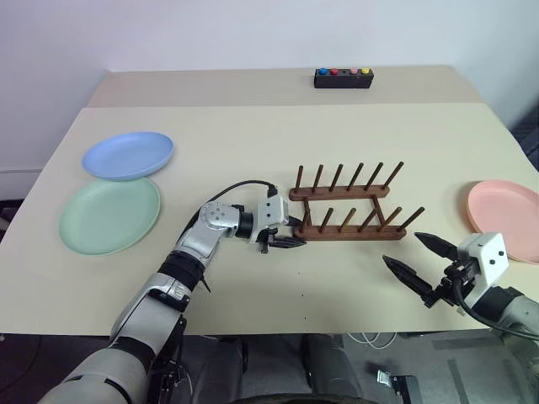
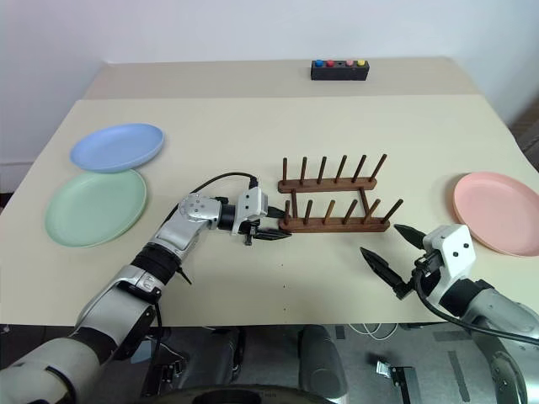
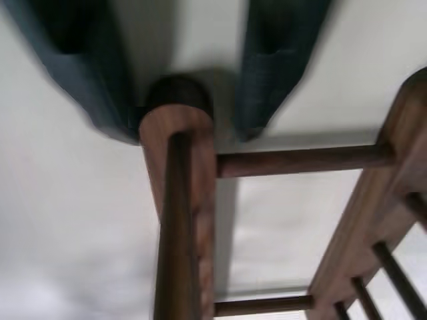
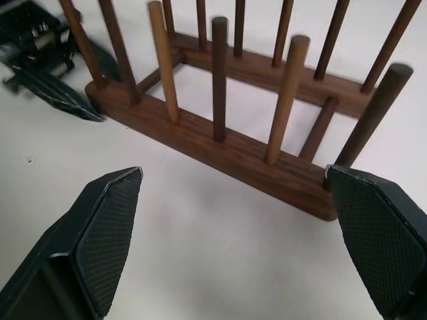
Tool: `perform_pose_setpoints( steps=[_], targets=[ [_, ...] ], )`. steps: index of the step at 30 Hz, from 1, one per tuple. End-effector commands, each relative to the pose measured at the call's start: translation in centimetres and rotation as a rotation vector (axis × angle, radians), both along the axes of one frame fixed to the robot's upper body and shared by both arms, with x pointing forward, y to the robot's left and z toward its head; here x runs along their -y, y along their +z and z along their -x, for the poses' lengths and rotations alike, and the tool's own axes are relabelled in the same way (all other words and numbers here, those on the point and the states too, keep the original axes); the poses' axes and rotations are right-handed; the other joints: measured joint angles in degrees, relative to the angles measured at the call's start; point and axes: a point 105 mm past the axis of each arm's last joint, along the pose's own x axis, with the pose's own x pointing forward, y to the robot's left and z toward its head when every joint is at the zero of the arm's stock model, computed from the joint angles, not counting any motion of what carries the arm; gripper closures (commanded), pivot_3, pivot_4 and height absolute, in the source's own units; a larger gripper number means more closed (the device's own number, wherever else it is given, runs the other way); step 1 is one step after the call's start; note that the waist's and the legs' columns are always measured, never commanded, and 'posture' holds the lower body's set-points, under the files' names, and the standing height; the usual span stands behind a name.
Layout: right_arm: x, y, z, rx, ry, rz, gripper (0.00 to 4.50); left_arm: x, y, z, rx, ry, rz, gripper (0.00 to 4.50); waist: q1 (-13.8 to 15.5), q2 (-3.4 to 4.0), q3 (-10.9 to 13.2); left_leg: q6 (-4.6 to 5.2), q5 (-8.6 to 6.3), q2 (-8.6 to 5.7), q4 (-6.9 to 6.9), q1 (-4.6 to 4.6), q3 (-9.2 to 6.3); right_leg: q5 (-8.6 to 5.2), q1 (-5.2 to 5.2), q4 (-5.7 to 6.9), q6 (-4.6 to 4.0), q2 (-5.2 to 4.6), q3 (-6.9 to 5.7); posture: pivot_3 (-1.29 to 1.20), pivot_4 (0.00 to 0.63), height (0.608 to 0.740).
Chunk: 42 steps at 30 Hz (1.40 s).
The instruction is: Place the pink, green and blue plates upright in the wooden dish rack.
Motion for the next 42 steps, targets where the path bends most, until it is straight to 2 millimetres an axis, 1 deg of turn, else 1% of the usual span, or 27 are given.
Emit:
perform_pose_setpoints(
  steps=[1, 2, 3, 4, 6, 7, 9, 11, 12, 13, 14, 17, 20, 23, 26, 29, 32, 36, 42],
  targets=[
    [1.1, -0.7, -0.3, 0.009, -0.018, 0.026, 0.00, -1.4, 0.8, -0.9, 0.048, 0.092, 0.029, 0.20, -0.1, 0.00, 0.0, 0.00, 0.00, 0.00, 0.00, 0.00, 0.00, 0.00, 0.00, 0.00, 0.00, 0.00, 0.00, 0.00, 0.150, 0.740],
    [1.5, -1.1, -0.3, -0.002, -0.027, 0.034, 0.00, -1.7, 0.9, -0.9, 0.052, 0.107, 0.035, 0.09, -0.1, 0.01, 0.0, 0.00, 0.00, 0.00, -0.01, 0.01, 0.00, 0.00, 0.00, 0.01, 0.00, 0.00, 0.00, 0.00, 0.150, 0.740],
    [2.2, -1.7, -0.3, -0.015, -0.042, 0.050, 0.25, -2.1, 1.1, -0.8, 0.055, 0.121, 0.047, 0.03, -0.1, 0.02, 0.0, 0.00, 0.00, 0.00, -0.02, 0.02, 0.00, 0.00, 0.00, 0.01, 0.00, 0.00, 0.01, 0.00, 0.150, 0.740],
    [2.7, -2.3, -0.3, -0.033, -0.054, 0.060, 0.53, -2.4, 1.2, -0.6, 0.052, 0.134, 0.060, 0.00, -0.2, 0.02, 0.0, 0.00, 0.00, 0.00, -0.02, 0.03, 0.00, 0.00, 0.00, 0.03, 0.00, 0.00, 0.01, 0.00, 0.150, 0.740],
    [3.4, -3.1, -0.1, -0.057, -0.061, 0.066, 1.33, -3.0, 1.5, -0.3, 0.044, 0.156, 0.078, 0.00, -0.1, 0.03, 0.0, 0.00, 0.00, 0.01, -0.04, 0.04, 0.00, 0.00, -0.01, 0.04, 0.00, 0.00, 0.01, 0.00, 0.150, 0.740],
    [3.8, -3.5, 0.0, -0.061, -0.064, 0.078, 1.91, -3.4, 1.6, -0.1, 0.036, 0.177, 0.090, 0.28, -0.1, 0.03, 0.0, 0.00, 0.00, 0.01, -0.03, 0.04, 0.00, 0.00, -0.01, 0.07, -0.01, 0.00, 0.01, 0.00, 0.150, 0.740],
    [4.5, -4.4, 0.1, -0.073, -0.071, 0.099, 2.98, -4.2, 1.7, 0.9, 0.028, 0.193, 0.106, 0.88, -0.2, 0.05, 0.0, 0.00, 0.00, 0.01, -0.03, 0.05, 0.00, 0.00, -0.01, 0.07, -0.01, 0.00, 0.01, 0.00, 0.150, 0.740],
    [5.4, -5.2, -0.2, -0.072, -0.096, 0.149, 4.06, -4.2, 1.5, 2.2, 0.012, 0.182, 0.102, 1.91, -0.2, 0.06, 0.0, 0.00, 0.00, 0.01, -0.04, 0.06, 0.01, 0.00, -0.01, 0.08, -0.01, 0.00, 0.02, 0.00, 0.150, 0.740],
    [5.8, -5.5, -0.5, -0.068, -0.108, 0.172, 4.48, -4.1, 1.3, 2.7, 0.005, 0.175, 0.094, 2.37, -0.2, 0.06, 0.0, 0.00, 0.00, 0.01, -0.03, 0.07, 0.01, 0.00, 0.00, 0.08, -0.01, -0.01, 0.03, 0.00, 0.150, 0.740],
    [6.2, -5.8, -0.7, -0.067, -0.118, 0.191, 4.50, -3.8, 1.0, 3.2, -0.007, 0.168, 0.079, 2.86, -0.2, 0.02, 0.0, 0.00, 0.00, 0.01, -0.01, 0.10, 0.01, 0.00, 0.03, 0.08, -0.02, -0.01, 0.03, 0.00, 0.150, 0.740],
    [6.3, -6.0, -0.9, -0.067, -0.122, 0.202, 4.50, -3.7, 0.8, 3.6, -0.014, 0.165, 0.067, 2.86, -0.1, 0.01, 0.0, 0.00, 0.00, 0.01, 0.03, 0.14, 0.01, 0.00, 0.10, 0.07, -0.02, -0.01, 0.02, 0.00, 0.150, 0.740],
    [6.0, -6.1, -1.7, -0.056, -0.105, 0.220, 4.50, -2.5, 0.0, 5.2, -0.049, 0.112, 0.033, 2.86, -0.1, -0.03, 0.0, 0.00, 0.00, 0.01, 0.07, 0.44, 0.01, -0.11, 0.46, 0.02, -0.22, -0.01, 0.02, 0.00, 0.150, 0.740],
    [5.9, -6.0, -2.7, -0.029, -0.120, 0.259, 4.50, -1.3, -0.1, 5.4, -0.043, 0.116, 0.041, 2.86, -0.1, -0.07, 0.0, -0.01, -0.01, 0.01, -0.03, 0.77, 0.02, -0.13, 0.75, -0.06, -0.23, -0.01, 0.03, 0.00, 0.150, 0.740],
    [5.6, -5.8, -3.6, -0.009, -0.133, 0.287, 4.50, -0.4, -0.1, 5.1, -0.018, 0.138, 0.055, 2.86, -0.3, -0.08, 0.0, 0.00, -0.01, 0.01, -0.02, 0.80, 0.03, -0.15, 0.77, -0.08, -0.20, -0.01, 0.04, 0.00, 0.150, 0.740],
    [4.1, -5.2, -4.4, 0.017, -0.102, 0.273, 4.50, 0.1, 0.0, 4.2, -0.003, 0.198, 0.072, 2.86, -0.3, -0.07, 0.0, 0.00, -0.01, 0.01, -0.03, 0.80, 0.03, -0.13, 0.76, -0.06, -0.23, -0.01, 0.04, 0.00, 0.150, 0.740],
    [2.6, -4.6, -5.4, 0.039, -0.073, 0.263, 4.50, 0.1, 0.2, 3.6, 0.018, 0.232, 0.087, 2.86, -0.4, -0.08, 0.0, 0.00, -0.01, 0.01, -0.02, 0.81, 0.03, -0.12, 0.75, -0.06, -0.22, -0.01, 0.05, 0.00, 0.150, 0.740],
    [1.7, -4.3, -6.0, 0.048, -0.057, 0.258, 4.50, -0.1, 0.3, 2.8, 0.046, 0.269, 0.096, 2.86, -0.4, -0.07, 0.0, 0.00, -0.01, 0.01, -0.06, 0.81, 0.03, -0.12, 0.71, -0.02, -0.21, 0.00, 0.05, 0.00, 0.150, 0.740],
    [1.1, -4.0, -6.5, 0.052, -0.041, 0.255, 4.50, -0.4, 0.5, 2.1, 0.064, 0.310, 0.110, 2.86, -0.3, -0.07, 0.0, 0.00, -0.01, 0.01, -0.08, 0.80, 0.02, -0.12, 0.71, -0.03, -0.19, -0.01, 0.04, 0.00, 0.150, 0.740],
    [1.1, -3.8, -6.6, 0.050, -0.034, 0.261, 4.50, -0.6, 0.5, 2.3, 0.064, 0.313, 0.113, 2.86, -0.3, -0.07, 0.0, 0.00, -0.01, 0.01, -0.09, 0.80, 0.03, -0.12, 0.71, -0.03, -0.18, -0.01, 0.04, 0.00, 0.150, 0.740]
  ],
)
